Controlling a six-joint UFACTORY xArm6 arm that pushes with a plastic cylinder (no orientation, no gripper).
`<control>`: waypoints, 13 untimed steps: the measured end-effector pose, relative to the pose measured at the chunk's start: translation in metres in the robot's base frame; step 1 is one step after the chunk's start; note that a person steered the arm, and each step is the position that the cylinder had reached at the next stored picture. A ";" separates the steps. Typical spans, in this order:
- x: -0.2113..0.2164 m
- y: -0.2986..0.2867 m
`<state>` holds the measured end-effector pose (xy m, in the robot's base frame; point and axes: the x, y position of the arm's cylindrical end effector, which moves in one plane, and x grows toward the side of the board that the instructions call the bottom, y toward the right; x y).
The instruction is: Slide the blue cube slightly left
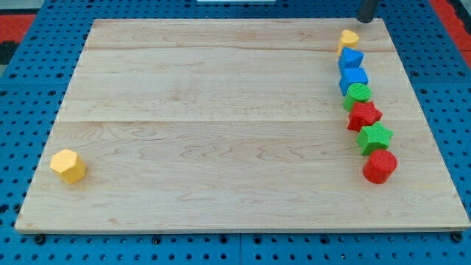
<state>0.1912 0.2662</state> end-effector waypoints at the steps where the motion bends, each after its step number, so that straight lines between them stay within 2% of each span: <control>1: 0.001 0.013; 4: 0.000 0.034; 6: 0.015 0.078; 7: 0.098 0.074; 9: 0.164 -0.026; 10: 0.153 -0.037; 11: 0.151 -0.018; 12: 0.179 -0.025; 13: 0.191 -0.078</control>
<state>0.3821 0.1880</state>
